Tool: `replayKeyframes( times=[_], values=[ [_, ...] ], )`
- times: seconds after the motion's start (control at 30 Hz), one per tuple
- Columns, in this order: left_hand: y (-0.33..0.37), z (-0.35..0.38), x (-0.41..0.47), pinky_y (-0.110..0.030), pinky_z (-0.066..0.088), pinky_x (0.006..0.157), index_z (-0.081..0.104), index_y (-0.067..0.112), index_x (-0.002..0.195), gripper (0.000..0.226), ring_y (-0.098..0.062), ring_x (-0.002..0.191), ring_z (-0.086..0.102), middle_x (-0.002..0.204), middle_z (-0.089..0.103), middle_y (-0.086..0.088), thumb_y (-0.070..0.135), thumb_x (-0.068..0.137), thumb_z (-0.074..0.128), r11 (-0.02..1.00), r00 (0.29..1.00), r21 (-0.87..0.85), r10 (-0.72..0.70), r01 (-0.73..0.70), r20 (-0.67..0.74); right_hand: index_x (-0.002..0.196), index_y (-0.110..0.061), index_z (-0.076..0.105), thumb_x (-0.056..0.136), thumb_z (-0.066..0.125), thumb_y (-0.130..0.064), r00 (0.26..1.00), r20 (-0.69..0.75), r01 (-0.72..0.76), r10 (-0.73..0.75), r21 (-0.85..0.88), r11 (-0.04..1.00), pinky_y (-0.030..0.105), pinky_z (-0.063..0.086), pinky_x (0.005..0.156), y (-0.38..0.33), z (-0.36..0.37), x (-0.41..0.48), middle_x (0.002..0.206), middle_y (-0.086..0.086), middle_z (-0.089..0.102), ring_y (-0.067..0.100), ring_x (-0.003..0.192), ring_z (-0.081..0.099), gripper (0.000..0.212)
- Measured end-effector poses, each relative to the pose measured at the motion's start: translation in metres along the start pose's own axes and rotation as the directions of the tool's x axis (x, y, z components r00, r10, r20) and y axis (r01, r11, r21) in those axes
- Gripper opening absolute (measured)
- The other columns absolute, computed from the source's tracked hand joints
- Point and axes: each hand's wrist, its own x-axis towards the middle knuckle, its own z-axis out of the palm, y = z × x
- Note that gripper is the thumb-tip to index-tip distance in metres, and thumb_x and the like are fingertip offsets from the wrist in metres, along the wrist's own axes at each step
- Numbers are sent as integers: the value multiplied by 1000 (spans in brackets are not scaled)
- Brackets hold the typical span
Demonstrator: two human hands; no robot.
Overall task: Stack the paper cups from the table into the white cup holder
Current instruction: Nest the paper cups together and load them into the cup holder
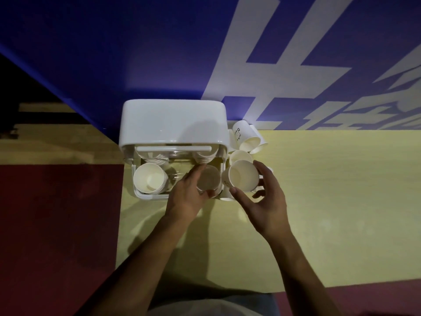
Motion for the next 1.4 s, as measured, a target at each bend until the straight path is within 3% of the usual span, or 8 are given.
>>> replayKeyframes(
  times=[0.23,0.47,0.53,0.67,0.87,1.0,1.27,1.4],
  values=[
    [-32,2,-22,-30,46,106,40,29,153,68,-7,131,54,141,56,14,23,93,71,903,997,-430,-47,19,-57,134,-36,52,76,90,-36,986,131,97,-105,67,993,16,47,83,-11,28,7,127,-23,60,6,111,59,69],
    [-12,-8,-22,-24,37,110,51,28,146,45,-5,133,52,143,57,9,46,106,41,746,985,-659,-165,95,-46,134,-26,53,76,89,-40,969,191,155,-160,41,987,17,45,79,-4,46,22,124,-15,63,12,103,62,70],
    [-7,-8,-18,-21,39,109,53,30,144,44,-2,132,52,141,59,11,46,107,38,744,986,-661,-160,91,-44,133,-26,52,77,89,-39,963,202,178,-179,25,984,21,48,81,0,47,21,123,-16,63,11,106,62,69],
    [-4,-2,-12,-3,46,78,58,24,138,36,20,105,57,126,63,15,32,111,36,756,992,-650,-122,82,-16,132,-24,55,81,86,-42,945,205,268,-254,-41,963,35,50,91,13,53,18,127,-17,62,9,112,59,63],
    [-24,19,-6,-23,48,99,61,29,137,34,1,115,62,124,69,13,31,110,41,839,994,-539,-108,76,-29,145,-18,52,86,78,-49,932,225,334,-285,-229,914,22,37,105,29,62,28,147,-7,54,14,124,50,72],
    [-26,24,-11,-23,50,97,61,27,138,33,0,114,63,124,69,14,28,108,46,872,995,-489,-71,25,-75,150,-15,47,87,79,-44,915,315,313,-253,-156,937,34,42,111,39,62,31,147,-4,54,14,134,49,76],
    [-22,30,-21,-8,44,89,60,28,142,36,2,108,64,121,70,15,26,107,51,884,971,-463,-160,60,-179,148,-15,50,84,84,-31,898,392,258,-199,-104,961,5,38,89,37,60,40,129,-12,60,-14,110,51,74],
    [-21,33,-23,-16,46,92,58,26,144,39,-7,116,66,127,70,10,27,105,54,871,967,-486,-185,78,-176,154,-18,42,86,82,-30,869,457,242,-190,-57,969,24,44,103,35,56,44,145,-5,56,0,126,49,80]
  ],
)
